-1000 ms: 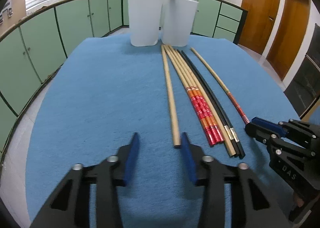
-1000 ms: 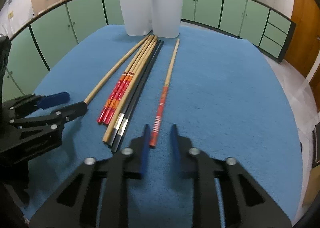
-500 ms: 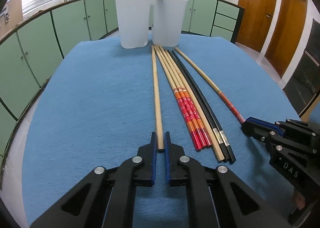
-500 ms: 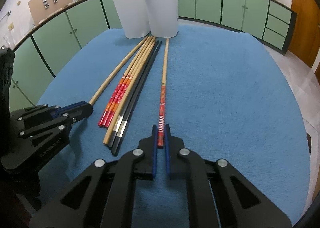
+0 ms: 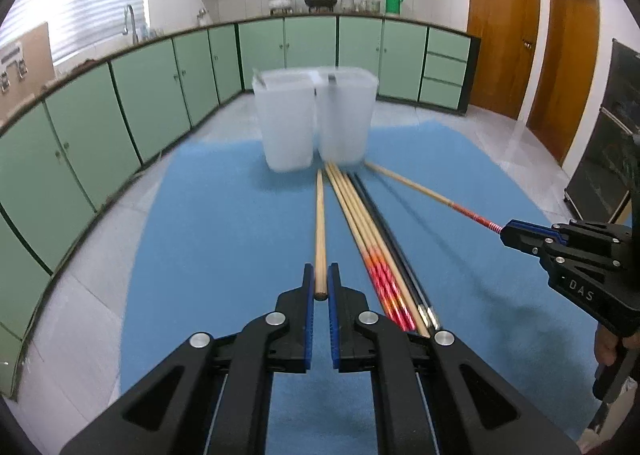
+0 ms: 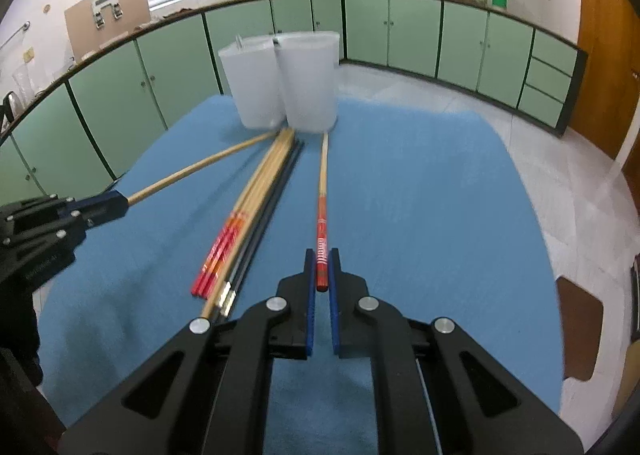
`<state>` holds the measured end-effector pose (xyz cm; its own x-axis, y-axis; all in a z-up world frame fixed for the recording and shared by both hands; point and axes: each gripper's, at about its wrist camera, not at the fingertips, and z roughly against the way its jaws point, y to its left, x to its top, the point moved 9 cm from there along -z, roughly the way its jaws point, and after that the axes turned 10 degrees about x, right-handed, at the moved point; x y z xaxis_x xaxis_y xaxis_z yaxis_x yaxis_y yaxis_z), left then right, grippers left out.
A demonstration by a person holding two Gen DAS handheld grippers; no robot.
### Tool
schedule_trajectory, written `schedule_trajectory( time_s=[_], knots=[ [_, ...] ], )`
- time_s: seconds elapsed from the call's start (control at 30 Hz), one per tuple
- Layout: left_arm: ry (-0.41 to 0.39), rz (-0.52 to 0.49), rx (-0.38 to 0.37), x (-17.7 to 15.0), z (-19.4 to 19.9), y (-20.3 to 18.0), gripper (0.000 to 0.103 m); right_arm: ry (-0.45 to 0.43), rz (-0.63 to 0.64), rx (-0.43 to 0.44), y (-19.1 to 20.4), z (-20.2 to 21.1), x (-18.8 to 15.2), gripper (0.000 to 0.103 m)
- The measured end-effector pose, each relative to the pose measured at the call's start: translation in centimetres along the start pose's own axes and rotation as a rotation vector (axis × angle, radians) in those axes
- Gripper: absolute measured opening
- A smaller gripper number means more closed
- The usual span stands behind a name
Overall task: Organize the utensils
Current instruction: 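Grasp the plain wooden chopstick with left while right lifts its chopstick, then carry both chopsticks up and insert them into the white holder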
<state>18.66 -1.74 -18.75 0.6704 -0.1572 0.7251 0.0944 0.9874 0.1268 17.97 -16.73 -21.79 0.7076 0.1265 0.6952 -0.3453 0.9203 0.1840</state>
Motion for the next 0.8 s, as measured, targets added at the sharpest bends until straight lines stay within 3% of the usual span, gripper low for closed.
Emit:
schedule_trajectory(
  time_s=[0.5,0.8],
  knots=[
    [-0.193,0.019,-0.018,9.0,3.4,2.2,0.006,-0.161,0.04,0.057,-0.3,5.4,10.4,0.005],
    [-0.25,0.006,-0.051,13.5,3.5,2.4,0.006,-0.163,0.102,0.093,0.0,5.7,16.3,0.005]
  ],
)
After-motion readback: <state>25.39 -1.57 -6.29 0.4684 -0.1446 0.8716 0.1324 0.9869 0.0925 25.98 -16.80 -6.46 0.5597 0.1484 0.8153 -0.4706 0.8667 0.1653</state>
